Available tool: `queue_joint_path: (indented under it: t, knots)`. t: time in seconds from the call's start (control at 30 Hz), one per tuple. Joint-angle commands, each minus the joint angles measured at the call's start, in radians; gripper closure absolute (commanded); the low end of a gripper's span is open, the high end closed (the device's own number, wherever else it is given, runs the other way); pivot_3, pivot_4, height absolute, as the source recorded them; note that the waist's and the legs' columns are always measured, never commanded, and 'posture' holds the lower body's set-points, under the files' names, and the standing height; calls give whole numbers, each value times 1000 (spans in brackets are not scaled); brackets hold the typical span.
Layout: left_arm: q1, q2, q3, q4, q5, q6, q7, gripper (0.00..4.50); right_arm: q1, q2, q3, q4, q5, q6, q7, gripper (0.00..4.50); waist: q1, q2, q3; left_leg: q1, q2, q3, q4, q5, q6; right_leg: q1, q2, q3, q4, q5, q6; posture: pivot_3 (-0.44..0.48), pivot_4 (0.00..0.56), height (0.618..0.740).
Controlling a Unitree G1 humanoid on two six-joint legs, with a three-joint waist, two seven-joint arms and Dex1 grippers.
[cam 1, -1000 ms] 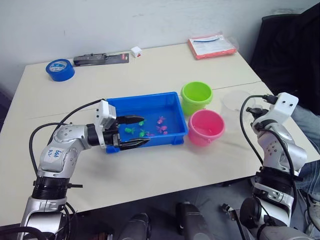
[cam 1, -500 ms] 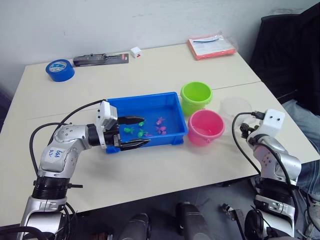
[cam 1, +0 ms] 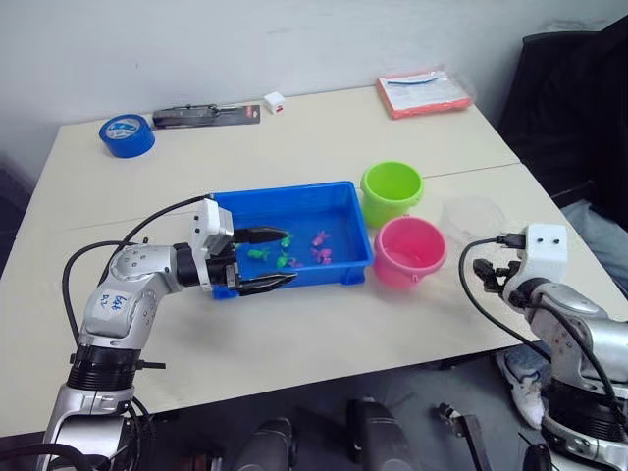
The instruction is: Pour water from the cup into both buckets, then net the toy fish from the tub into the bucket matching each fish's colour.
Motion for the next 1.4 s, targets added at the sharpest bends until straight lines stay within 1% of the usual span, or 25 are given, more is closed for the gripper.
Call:
queue_joint_path:
  t: [0.03, 0.2, 0.3, 0.43, 0.5, 0.57, 0.67, 0.8, 0.9, 1.07, 1.27, 1.4]
  knots:
    - [20, 2, 42, -12, -12, 17, 46, 0, 51, -157, -21, -117, 75, -1, 172, 27, 5, 0, 0, 0, 0, 0, 0, 0, 0, 0, 0, 0, 0, 0, 0, 0, 150, 740]
    - [65, 10, 101, -35, -27, 59, 121, 0, 79, -291, -71, -187, 187, -83, 374, 27, 5, 0, 0, 0, 0, 0, 0, 0, 1, 1, 0, 0, -1, 1, 1, 0, 150, 740]
    - [101, 16, 175, -80, -57, 120, 204, 0, 78, -334, -82, -254, 280, -159, 514, 27, 3, -1, 0, 0, 1, 0, 0, 0, 1, 1, 1, 0, -1, 1, 1, 0, 150, 740]
    - [144, 24, 263, -121, -76, 185, 305, 0, 24, -305, -5, -275, 380, -182, 571, 27, 6, -3, 0, 1, 1, 0, 0, 0, 1, 1, 0, 0, -1, 1, 1, 0, 150, 740]
    - [176, 27, 314, -124, -68, 218, 372, 0, -28, -240, 94, -259, 373, -247, 567, 27, 9, -5, 0, 1, 1, 0, 0, 0, 1, 2, 0, 0, -2, 1, 1, 0, 150, 740]
    - [198, 24, 357, -112, -59, 254, 444, 0, -53, -190, 162, -244, 371, -287, 575, 27, 7, -5, -1, 1, 1, 0, 0, 0, 0, 2, 1, 0, -2, 1, 1, 0, 150, 740]
    - [238, 26, 382, -105, -11, 266, 536, 0, -57, -157, 223, -222, 358, -343, 600, 27, 20, -5, -1, 1, 1, -1, 0, -1, 0, 1, 0, -1, -2, 1, 1, 0, 150, 740]
    - [266, 41, 381, -57, 85, 270, 652, 0, -58, -149, 300, -206, 318, -436, 635, 27, 38, -6, -1, 1, 0, -1, 0, -1, 1, 2, -1, -1, -4, 1, 1, 0, 150, 740]
    - [260, 46, 378, 4, 123, 235, 670, 0, -65, -155, 337, -193, 300, -479, 662, 27, 47, -7, -2, 1, 0, -1, 1, -1, 1, 2, 0, -2, -3, 1, 1, 0, 150, 740]
    - [234, 53, 378, 86, 152, 186, 672, 0, -79, -164, 361, -184, 300, -510, 693, 27, 49, -8, -2, 0, 0, -1, 1, -1, 1, 2, 0, -2, -4, 1, 1, 0, 150, 740]
    - [153, 65, 384, 314, 212, 103, 719, 0, -101, -159, 371, -187, 317, -514, 712, 27, 48, -9, -2, 1, 0, -1, 1, -1, 1, 2, 0, -6, -3, 1, 1, 0, 150, 740]
    - [98, 64, 371, 426, 227, 62, 713, 0, -96, -164, 375, -193, 292, -525, 695, 27, 47, -11, -3, 0, 0, -1, 0, -1, 0, 2, 0, -7, -4, 1, 1, 0, 150, 740]
